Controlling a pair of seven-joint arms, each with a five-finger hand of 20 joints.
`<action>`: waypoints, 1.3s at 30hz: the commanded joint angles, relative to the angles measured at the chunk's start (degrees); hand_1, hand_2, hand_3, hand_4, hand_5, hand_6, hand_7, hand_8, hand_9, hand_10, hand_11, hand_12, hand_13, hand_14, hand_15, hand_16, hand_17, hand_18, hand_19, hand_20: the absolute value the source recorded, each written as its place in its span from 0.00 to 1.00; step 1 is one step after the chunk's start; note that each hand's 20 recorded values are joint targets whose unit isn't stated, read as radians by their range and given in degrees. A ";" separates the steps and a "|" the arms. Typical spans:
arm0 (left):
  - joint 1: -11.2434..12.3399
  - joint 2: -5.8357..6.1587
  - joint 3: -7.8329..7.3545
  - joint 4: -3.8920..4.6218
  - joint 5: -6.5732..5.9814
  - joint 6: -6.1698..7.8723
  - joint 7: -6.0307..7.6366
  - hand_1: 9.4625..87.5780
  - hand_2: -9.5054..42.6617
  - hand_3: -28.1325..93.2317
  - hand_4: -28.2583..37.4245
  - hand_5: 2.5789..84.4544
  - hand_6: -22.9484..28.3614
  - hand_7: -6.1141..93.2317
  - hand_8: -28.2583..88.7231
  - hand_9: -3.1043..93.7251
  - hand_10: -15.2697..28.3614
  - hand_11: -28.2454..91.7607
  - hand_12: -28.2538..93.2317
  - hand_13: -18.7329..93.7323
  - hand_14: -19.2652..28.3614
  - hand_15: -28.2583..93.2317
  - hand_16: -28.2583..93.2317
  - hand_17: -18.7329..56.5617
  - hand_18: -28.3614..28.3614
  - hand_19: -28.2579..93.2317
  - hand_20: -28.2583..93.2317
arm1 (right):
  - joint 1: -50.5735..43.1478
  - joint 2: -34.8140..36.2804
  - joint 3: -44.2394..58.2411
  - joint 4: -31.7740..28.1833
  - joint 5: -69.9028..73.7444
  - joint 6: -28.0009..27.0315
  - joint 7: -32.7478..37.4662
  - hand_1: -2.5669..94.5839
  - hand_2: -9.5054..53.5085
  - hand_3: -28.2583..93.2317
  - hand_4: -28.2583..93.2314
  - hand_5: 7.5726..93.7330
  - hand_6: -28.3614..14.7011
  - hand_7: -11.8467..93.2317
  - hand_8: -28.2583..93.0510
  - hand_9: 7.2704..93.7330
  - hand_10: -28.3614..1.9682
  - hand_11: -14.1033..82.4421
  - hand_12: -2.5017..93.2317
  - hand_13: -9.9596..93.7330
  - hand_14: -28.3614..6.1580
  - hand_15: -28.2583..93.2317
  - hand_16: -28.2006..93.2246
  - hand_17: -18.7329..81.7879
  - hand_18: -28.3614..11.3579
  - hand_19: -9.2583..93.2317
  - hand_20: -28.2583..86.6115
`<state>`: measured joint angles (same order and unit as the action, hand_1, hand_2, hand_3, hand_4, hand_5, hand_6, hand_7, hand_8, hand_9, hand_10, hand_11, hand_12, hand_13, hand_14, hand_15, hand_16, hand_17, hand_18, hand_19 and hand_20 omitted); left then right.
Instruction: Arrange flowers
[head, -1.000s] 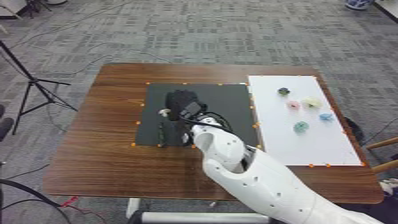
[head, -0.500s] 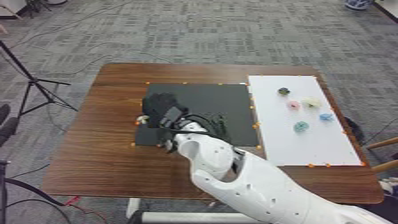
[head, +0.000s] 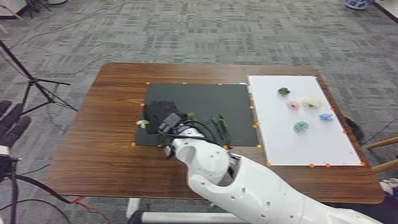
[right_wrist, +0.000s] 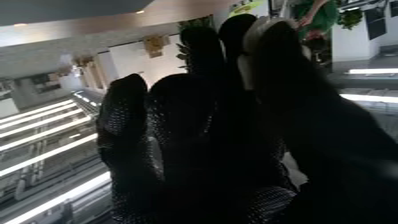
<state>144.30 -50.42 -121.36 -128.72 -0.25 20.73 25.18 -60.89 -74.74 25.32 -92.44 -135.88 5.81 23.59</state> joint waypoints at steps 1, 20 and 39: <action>-1.51 0.96 0.73 0.41 0.57 0.17 -0.80 0.17 0.52 0.81 0.00 0.42 0.62 0.14 0.18 0.34 0.68 0.34 0.33 0.36 0.71 0.45 0.20 0.18 0.71 0.43 0.33 | -1.24 -1.94 0.81 0.96 -1.57 0.15 0.13 0.62 0.00 0.81 0.00 0.74 0.61 0.34 0.24 0.74 0.53 0.28 0.18 0.84 0.61 0.81 0.46 0.55 0.10 0.92 0.56; -1.42 0.99 0.71 0.39 0.32 -0.04 -0.39 0.17 0.52 0.81 0.00 0.42 0.63 0.14 0.18 0.34 0.68 0.34 0.33 0.36 0.71 0.45 0.20 0.18 0.72 0.44 0.32 | -1.84 -2.18 1.39 1.23 -0.53 -1.21 0.69 0.58 0.00 0.84 0.00 0.69 0.59 0.31 0.22 0.70 0.49 0.29 0.16 0.83 0.61 0.81 0.45 0.55 0.10 0.92 0.54; -1.03 0.71 0.36 0.29 0.33 0.12 -0.68 0.17 0.53 0.80 0.00 0.43 0.65 0.13 0.18 0.35 0.72 0.35 0.33 0.36 0.75 0.47 0.20 0.17 0.73 0.46 0.32 | -3.35 -2.31 2.53 0.77 -0.86 -4.56 -1.39 0.53 0.00 0.86 0.00 0.62 0.57 0.27 0.12 0.69 0.49 0.29 0.15 0.82 0.59 0.81 0.44 0.54 0.10 0.91 0.54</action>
<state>142.71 -49.69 -120.62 -128.21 -0.06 20.73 24.64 -63.60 -76.51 27.68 -91.42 -135.70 1.58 23.67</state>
